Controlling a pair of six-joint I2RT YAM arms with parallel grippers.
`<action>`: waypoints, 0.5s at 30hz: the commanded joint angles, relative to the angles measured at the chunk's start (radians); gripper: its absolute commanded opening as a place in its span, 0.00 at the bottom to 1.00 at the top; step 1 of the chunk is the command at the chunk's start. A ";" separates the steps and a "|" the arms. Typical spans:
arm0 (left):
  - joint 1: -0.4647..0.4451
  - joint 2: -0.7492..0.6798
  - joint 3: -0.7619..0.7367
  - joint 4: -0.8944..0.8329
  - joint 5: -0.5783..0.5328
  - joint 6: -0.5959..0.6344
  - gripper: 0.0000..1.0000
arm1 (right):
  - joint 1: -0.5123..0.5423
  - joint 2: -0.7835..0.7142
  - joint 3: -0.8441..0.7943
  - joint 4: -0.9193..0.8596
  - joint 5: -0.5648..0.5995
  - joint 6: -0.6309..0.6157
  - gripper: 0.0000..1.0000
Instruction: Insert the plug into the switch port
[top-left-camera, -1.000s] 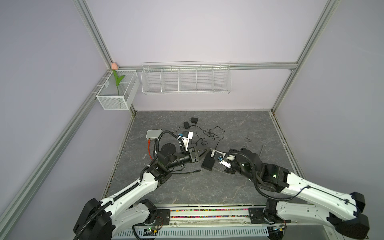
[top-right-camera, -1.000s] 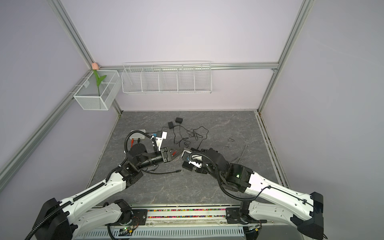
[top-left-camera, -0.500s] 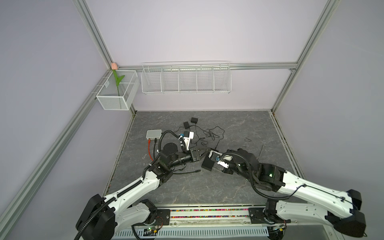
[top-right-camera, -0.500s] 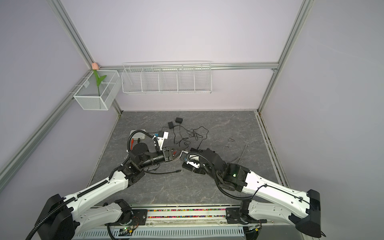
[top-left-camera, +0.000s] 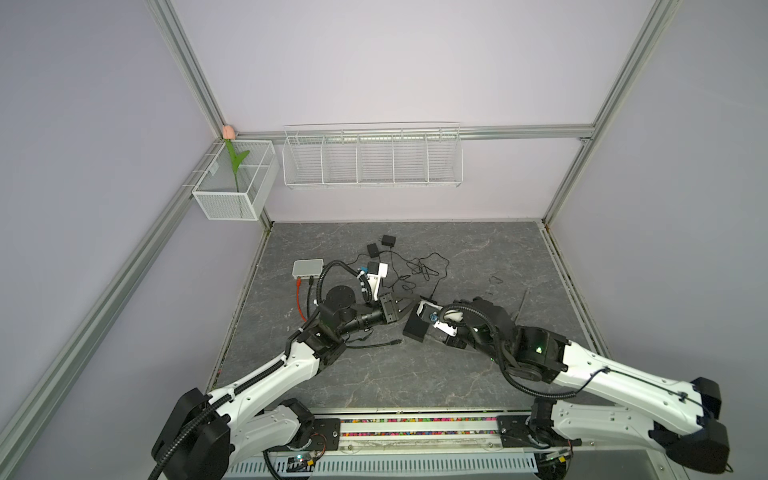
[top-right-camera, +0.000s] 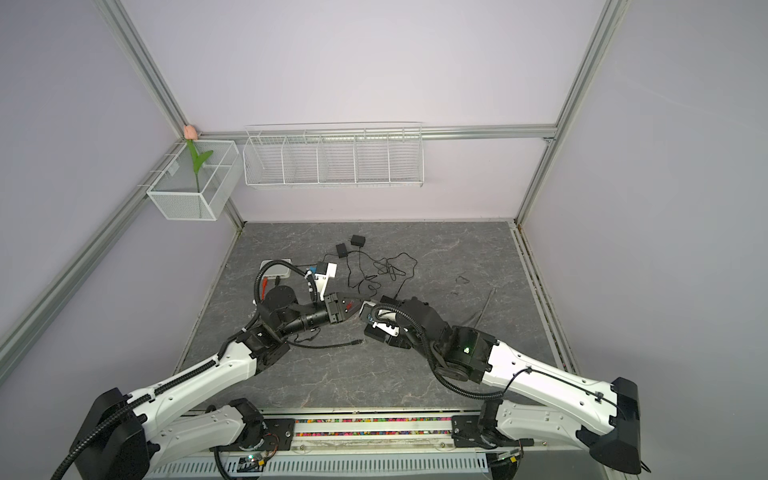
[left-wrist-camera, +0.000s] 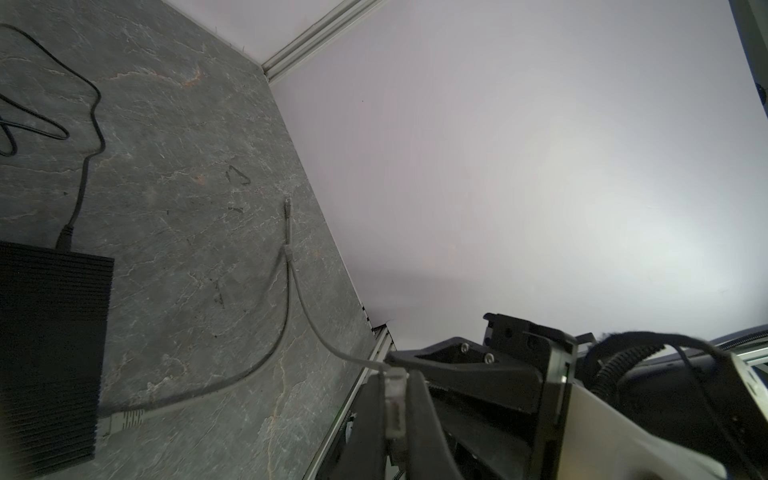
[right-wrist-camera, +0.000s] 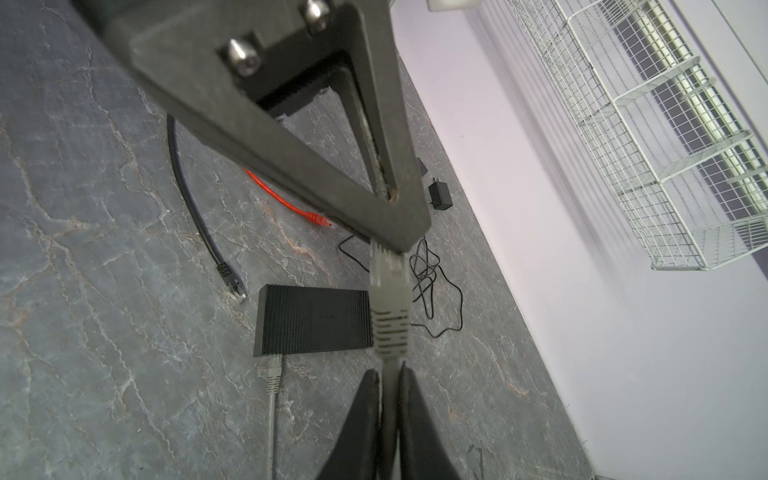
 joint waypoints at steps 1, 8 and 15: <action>0.005 0.004 0.000 -0.012 -0.015 0.013 0.06 | 0.006 -0.012 -0.011 0.025 -0.037 0.020 0.17; 0.005 0.008 -0.005 -0.012 -0.014 0.019 0.04 | -0.004 -0.021 0.012 -0.005 -0.065 0.044 0.24; 0.005 -0.015 -0.005 -0.051 -0.019 0.047 0.03 | -0.178 -0.058 0.069 -0.157 -0.252 0.128 0.41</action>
